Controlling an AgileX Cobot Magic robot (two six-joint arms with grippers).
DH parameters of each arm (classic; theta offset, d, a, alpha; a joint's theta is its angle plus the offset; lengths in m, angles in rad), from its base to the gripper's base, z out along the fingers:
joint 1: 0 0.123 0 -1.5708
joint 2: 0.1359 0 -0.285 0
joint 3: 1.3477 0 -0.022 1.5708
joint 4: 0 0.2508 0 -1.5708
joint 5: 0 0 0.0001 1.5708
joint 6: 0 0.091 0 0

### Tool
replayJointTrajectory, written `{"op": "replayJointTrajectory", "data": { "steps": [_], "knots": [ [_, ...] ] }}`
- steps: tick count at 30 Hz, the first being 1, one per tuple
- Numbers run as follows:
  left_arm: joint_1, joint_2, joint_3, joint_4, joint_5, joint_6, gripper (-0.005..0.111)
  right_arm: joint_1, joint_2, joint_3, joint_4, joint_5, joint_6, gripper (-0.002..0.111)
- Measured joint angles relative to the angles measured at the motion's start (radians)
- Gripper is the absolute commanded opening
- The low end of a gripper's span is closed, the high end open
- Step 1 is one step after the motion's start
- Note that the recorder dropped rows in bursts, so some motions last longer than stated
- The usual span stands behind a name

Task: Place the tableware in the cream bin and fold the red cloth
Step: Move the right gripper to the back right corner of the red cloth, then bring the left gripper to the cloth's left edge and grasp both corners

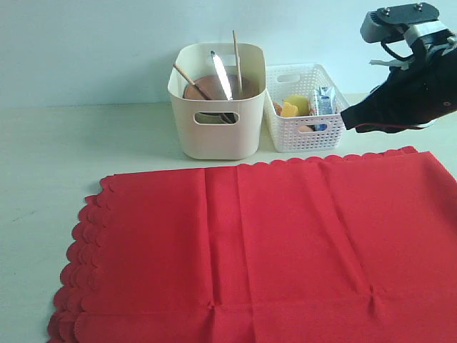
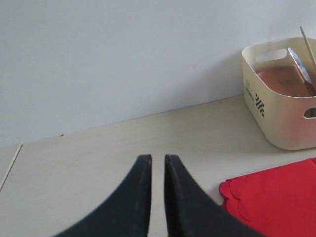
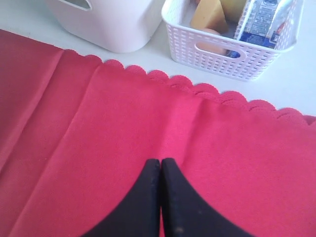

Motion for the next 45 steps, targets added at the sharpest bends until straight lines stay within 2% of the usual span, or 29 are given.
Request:
{"op": "replayJointTrajectory", "data": {
  "steps": [6,13,17,21,25,30,32,37,45],
  "knots": [
    [0.000,0.000,0.000,0.000,-0.015,-0.003,0.012,0.000,0.005,0.000,0.000,-0.008,0.000,0.000],
    [0.000,0.081,0.000,-0.008,-0.004,-0.160,0.012,0.000,0.057,0.000,-0.060,-0.007,0.084,0.000],
    [0.000,0.204,-0.032,-0.094,0.092,-0.195,0.012,0.000,0.079,0.000,-0.210,0.007,0.230,0.000],
    [0.000,0.368,-0.124,-0.241,0.291,-0.127,0.013,0.000,0.081,0.000,-0.312,0.033,0.332,0.000],
    [0.000,0.546,-0.199,-0.410,0.446,0.005,0.026,-0.002,0.081,0.000,-0.347,0.065,0.366,0.000],
    [0.000,0.744,-0.212,-0.507,0.500,0.086,0.052,-0.051,0.081,0.000,-0.351,0.101,0.386,0.000],
    [0.000,0.799,-0.216,-0.525,0.502,0.100,0.057,-0.074,0.081,0.000,-0.351,0.115,0.391,0.000],
    [0.000,0.879,-0.223,-0.554,0.486,0.127,0.058,-0.113,0.081,0.015,-0.353,0.121,0.398,0.000],
    [0.000,0.967,-0.223,-0.604,0.465,0.167,0.058,-0.113,0.081,0.040,-0.355,0.093,0.402,0.000]
  ]
}}
